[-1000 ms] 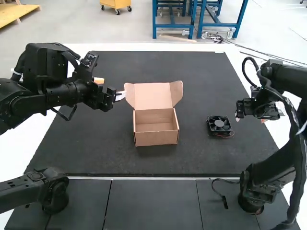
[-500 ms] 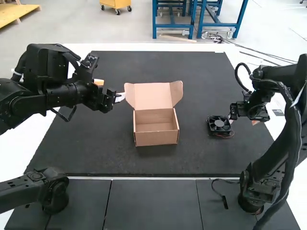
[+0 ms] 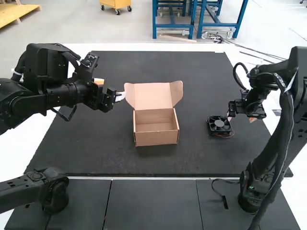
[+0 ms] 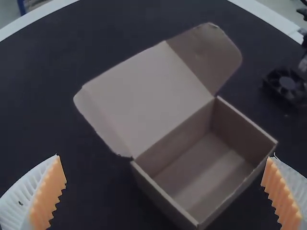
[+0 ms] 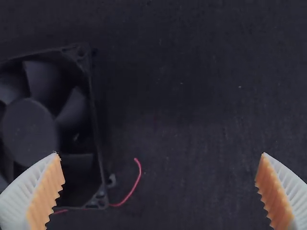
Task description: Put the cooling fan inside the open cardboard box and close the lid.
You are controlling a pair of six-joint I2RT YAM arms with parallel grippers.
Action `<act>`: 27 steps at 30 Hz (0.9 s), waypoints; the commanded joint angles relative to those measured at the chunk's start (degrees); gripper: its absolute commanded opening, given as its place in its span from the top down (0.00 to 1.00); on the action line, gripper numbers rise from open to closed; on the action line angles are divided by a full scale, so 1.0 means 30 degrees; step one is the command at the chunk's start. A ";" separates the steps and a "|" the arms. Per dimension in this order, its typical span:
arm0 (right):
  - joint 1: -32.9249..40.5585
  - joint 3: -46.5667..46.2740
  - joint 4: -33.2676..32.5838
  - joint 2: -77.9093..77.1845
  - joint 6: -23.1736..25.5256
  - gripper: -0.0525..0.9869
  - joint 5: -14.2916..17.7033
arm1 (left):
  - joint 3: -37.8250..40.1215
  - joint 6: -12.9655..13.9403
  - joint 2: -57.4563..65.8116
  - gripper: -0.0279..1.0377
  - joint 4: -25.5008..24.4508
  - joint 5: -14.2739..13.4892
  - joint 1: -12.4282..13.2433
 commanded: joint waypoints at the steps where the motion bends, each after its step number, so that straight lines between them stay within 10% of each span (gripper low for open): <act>1: 0.0148 0.0815 -0.0051 0.0689 0.0183 0.07 -0.0219 | 0.0696 -0.0132 0.0038 0.07 0.0159 -0.0133 0.0050; 27: 0.0206 0.2163 -0.0431 0.3823 0.0271 0.07 -0.0190 | 0.0696 -0.0103 0.0302 0.07 0.1008 -0.0133 0.0021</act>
